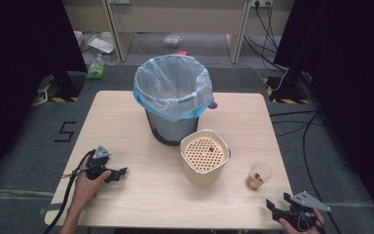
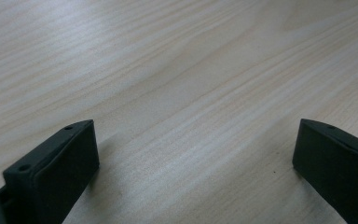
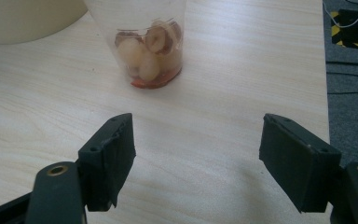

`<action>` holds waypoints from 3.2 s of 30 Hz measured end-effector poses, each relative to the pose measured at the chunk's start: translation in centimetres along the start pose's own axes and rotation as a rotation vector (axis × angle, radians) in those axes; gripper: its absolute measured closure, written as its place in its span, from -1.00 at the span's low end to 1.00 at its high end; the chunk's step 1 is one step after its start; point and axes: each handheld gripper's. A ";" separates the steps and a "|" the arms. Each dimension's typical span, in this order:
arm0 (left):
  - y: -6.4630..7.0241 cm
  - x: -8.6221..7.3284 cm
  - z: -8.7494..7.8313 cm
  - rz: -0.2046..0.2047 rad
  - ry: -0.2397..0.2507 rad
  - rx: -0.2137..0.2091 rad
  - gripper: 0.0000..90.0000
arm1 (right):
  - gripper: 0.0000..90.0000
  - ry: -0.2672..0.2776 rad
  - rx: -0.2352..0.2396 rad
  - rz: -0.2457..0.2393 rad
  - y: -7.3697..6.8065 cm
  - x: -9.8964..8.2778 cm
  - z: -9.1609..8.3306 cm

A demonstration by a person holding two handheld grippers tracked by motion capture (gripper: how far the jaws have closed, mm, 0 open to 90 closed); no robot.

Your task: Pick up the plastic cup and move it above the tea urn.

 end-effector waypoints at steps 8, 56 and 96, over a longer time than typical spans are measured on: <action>0.0 0.0 0.0 0.000 -0.001 0.000 -1.00 | -0.38 0.007 -0.003 0.014 0.0 0.1 -0.1; 0.0 0.0 0.0 0.002 0.001 -0.002 -1.00 | -0.14 0.057 0.015 -0.036 -0.6 9.6 -1.4; 0.0 0.0 0.0 0.002 0.000 -0.003 -1.00 | 0.79 -0.086 0.097 -0.107 0.1 10.9 3.5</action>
Point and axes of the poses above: each handheld gripper's, and its own axes: z roughly forward along the jaws, x roughly out of its top, y roughly to its right, and after that the axes turned 4 degrees about -y, right-handed
